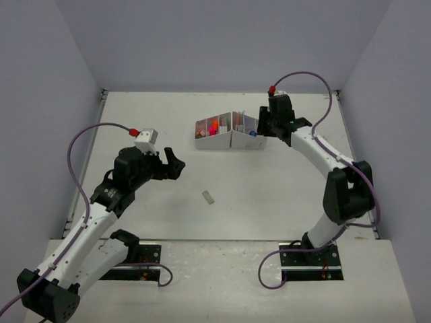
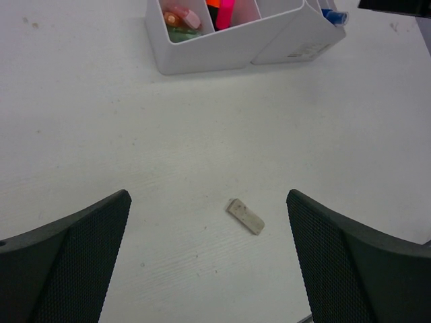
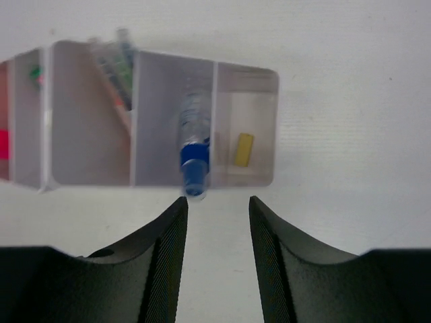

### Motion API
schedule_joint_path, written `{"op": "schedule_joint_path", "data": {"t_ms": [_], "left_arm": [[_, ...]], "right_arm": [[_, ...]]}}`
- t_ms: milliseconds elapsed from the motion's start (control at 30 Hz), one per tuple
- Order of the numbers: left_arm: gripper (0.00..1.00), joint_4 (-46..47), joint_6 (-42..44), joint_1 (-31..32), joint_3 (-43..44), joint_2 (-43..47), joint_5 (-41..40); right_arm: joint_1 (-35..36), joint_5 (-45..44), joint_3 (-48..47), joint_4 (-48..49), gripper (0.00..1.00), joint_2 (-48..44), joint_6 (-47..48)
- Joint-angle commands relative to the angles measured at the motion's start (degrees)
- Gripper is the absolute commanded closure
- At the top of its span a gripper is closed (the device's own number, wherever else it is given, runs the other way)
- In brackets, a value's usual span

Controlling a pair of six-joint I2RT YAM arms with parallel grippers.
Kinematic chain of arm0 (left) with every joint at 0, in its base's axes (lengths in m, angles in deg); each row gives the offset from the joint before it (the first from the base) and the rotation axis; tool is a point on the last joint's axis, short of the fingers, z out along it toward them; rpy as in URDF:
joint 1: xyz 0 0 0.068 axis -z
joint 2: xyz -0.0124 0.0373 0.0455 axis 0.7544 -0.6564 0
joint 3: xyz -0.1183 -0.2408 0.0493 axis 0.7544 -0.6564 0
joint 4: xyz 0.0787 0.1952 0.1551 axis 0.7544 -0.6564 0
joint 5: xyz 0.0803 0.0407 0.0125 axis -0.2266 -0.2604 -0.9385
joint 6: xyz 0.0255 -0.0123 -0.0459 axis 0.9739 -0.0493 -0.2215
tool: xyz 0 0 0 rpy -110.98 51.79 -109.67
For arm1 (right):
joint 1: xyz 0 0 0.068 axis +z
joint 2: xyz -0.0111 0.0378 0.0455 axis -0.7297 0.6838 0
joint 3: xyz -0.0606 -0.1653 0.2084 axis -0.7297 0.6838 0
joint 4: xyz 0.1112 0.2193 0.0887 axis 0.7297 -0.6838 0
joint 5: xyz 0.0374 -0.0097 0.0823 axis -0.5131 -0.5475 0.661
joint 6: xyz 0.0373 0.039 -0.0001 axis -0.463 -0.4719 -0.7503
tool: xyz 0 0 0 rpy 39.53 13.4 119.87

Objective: Sort the stationery into containers
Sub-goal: Place the stationery in the storage box, then pick up the stationery from the center of the board.

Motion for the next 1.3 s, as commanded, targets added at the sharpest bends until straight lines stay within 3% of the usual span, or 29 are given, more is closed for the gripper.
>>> {"op": "schedule_joint_path", "data": {"t_ms": [0, 133, 300, 433, 600, 733, 1267], "left_arm": [[0.00, -5.63, -3.35, 0.15, 4.57, 3.06, -12.21], [0.00, -11.03, -3.13, 0.15, 9.63, 4.25, -21.00], [0.00, -13.68, 3.80, 0.15, 12.13, 5.82, -23.93], [0.00, -12.65, 5.62, 0.15, 10.71, 5.68, -18.69], [0.00, -9.72, 5.79, 0.06, 5.44, 5.33, -17.32], [0.00, -9.83, 6.01, 0.06, 5.13, 4.49, -15.51], [0.00, -10.49, 4.87, -0.07, 5.05, 3.52, -18.89]], "right_arm": [[16.34, -10.38, 10.09, 2.71, 0.57, -20.06, -4.17], [29.18, -12.68, 18.63, 6.01, 0.56, -24.16, -9.48], [39.35, -16.17, 18.53, 5.84, 0.46, -16.95, -13.39], [41.45, -14.56, 14.67, 4.65, 0.46, -10.46, -13.06], [42.65, -12.30, 10.27, 3.01, 0.57, -1.05, -11.94], [43.10, -12.82, 8.58, 1.91, 0.58, 3.49, -11.42], [44.42, -9.88, 9.50, 3.14, 0.62, 8.77, -12.03]]}}
